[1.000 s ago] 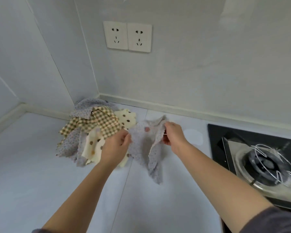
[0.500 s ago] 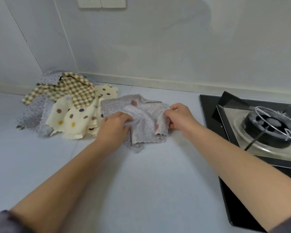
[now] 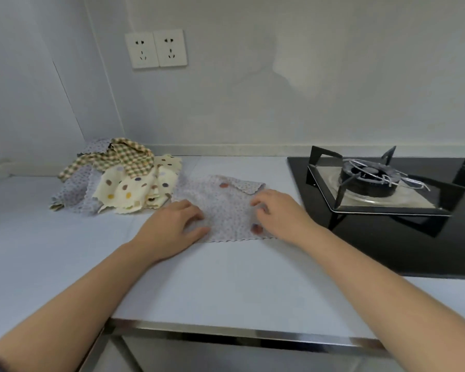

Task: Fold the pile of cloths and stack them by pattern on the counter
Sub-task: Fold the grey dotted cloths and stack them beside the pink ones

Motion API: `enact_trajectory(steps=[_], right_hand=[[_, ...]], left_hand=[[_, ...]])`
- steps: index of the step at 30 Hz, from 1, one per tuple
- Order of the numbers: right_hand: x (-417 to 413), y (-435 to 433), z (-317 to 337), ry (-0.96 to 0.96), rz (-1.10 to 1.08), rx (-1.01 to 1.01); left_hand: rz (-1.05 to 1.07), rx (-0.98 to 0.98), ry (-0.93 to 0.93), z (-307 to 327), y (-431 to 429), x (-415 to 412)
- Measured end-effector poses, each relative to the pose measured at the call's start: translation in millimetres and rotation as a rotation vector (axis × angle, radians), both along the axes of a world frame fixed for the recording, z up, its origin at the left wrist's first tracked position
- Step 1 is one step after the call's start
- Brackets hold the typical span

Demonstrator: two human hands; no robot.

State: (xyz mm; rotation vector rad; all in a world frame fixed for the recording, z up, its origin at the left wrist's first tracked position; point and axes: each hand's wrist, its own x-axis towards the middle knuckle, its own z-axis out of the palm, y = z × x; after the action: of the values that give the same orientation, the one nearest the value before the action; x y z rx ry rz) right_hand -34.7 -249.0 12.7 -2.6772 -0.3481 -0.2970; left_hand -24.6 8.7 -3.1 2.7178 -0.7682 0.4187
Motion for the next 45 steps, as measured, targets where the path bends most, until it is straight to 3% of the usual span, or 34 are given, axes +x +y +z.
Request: enact_trajectory(steps=[5, 11, 13, 16, 19, 22, 24, 27, 30, 37, 41, 45], right_hand=[[-2, 19, 5, -0.071, -0.082, 0.007], [-3, 43, -8, -0.137, -0.098, -0.205], [-4, 44, -14, -0.162, -0.049, -0.172], [1, 39, -19, 0.011, -0.033, -0.124], [1, 34, -18, 0.213, -0.111, -0.205], [2, 29, -20, 0.178, -0.267, -0.299], [0, 27, -18, 0.120, -0.318, -0.318], [-5, 24, -11, -0.118, -0.140, -0.120], [-13, 27, -6, -0.063, 0.070, 0.105], [-7, 19, -12, 0.050, 0.037, 0.020], [-15, 25, -13, 0.118, 0.099, -0.126], [-15, 32, -10, -0.030, 0.051, -0.111]], left_hand=[[0.053, -0.095, -0.083, 8, 7, -8], [0.002, -0.020, -0.099, -2, 16, 0], [0.004, 0.002, -0.089, -5, 16, 1], [0.028, 0.037, -0.032, -6, 17, 0], [0.021, 0.043, 0.027, -7, 17, 0], [0.042, 0.082, 0.099, -6, 17, -2], [0.085, 0.059, 0.050, -6, 18, -2], [0.039, -0.142, -0.169, 1, 18, -6], [-0.030, -0.117, 0.057, 7, 15, -13], [-0.034, -0.023, 0.088, -4, 19, -6], [0.009, -0.150, 0.001, -7, 17, -8], [0.137, -0.305, -0.080, 1, 11, -15]])
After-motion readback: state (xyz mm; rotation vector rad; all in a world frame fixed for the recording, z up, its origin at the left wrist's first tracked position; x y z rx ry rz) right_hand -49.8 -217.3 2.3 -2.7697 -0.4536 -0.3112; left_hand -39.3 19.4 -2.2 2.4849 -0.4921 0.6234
